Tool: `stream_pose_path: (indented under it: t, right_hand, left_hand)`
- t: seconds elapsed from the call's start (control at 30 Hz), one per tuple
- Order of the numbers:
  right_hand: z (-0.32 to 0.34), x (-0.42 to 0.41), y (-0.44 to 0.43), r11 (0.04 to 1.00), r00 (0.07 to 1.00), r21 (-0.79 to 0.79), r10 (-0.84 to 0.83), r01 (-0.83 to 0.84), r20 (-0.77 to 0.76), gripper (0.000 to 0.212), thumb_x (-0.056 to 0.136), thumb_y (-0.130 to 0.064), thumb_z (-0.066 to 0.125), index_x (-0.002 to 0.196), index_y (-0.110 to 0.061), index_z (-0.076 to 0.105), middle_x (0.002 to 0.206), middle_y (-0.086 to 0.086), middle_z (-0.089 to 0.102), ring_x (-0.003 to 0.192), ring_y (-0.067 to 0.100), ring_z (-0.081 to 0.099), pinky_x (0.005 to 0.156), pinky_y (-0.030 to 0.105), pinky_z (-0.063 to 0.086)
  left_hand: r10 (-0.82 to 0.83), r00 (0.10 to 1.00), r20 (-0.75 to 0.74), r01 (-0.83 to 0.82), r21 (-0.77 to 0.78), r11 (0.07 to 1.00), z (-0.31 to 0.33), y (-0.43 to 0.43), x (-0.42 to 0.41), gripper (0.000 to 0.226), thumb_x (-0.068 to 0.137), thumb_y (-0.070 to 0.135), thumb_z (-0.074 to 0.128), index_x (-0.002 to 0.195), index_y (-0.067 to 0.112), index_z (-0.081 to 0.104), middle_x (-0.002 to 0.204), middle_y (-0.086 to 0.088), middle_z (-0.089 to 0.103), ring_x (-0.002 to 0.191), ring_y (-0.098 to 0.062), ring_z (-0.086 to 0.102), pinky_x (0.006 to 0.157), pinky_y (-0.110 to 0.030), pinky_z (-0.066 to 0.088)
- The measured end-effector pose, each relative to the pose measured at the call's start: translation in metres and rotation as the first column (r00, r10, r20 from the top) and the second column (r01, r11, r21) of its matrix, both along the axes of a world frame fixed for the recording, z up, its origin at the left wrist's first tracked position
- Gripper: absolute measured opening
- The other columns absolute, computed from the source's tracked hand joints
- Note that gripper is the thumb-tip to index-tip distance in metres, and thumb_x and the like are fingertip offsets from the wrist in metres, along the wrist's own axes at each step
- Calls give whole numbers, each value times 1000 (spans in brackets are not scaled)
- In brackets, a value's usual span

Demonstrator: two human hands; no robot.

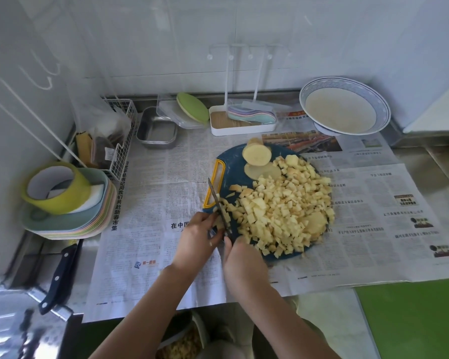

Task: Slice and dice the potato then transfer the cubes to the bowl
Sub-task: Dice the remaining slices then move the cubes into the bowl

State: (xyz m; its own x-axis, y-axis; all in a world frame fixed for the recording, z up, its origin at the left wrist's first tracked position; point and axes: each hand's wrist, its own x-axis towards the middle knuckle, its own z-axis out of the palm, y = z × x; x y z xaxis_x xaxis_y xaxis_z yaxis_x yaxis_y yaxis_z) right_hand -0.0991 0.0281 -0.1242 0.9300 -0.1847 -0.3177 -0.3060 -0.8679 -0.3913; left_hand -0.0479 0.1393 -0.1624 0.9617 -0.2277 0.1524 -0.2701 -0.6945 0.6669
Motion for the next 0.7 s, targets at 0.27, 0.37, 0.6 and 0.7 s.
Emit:
stream_pose_path:
  t: [0.27, 0.37, 0.6, 0.7]
  right_hand:
    - [-7, -7, -10, 997, 997, 61, -44, 40, 65, 43, 103, -44, 21, 103, -16, 54, 77, -7, 52, 69, 11, 52, 57, 23, 37]
    - [-14, -14, -26, 991, 990, 95, -107, 98, 90, 46, 103, -43, 22, 93, -13, 55, 74, -4, 50, 68, 13, 50, 62, 26, 41]
    - [-8, -13, -38, 979, 992, 193, -89, 71, 88, 40, 103, -40, 29, 80, -14, 47, 66, -4, 46, 60, 13, 48, 48, 21, 31]
    - [-2, -17, -40, 961, 987, 267, -107, 71, 122, 39, 103, -38, 33, 72, -17, 44, 62, -4, 45, 53, 7, 43, 46, 20, 34]
  left_hand:
    - [67, 998, -18, -67, -15, 998, 8, -7, 0, 34, 78, 3, 74, 111, 6, 70, 103, -10, 60, 80, -12, 54, 71, -6, 37]
    - [47, 999, -27, -48, -51, 998, 9, -10, -1, 36, 82, 4, 73, 117, 2, 67, 107, -12, 57, 80, -13, 54, 73, 0, 36]
    - [75, 992, -97, -87, -123, 989, 6, -8, 0, 30, 84, 0, 69, 114, 1, 67, 103, -6, 57, 81, -13, 60, 77, -6, 47]
    - [140, 973, -182, -177, -201, 963, 12, -7, -2, 22, 84, 7, 72, 105, 10, 66, 95, -1, 61, 82, -7, 62, 74, -10, 49]
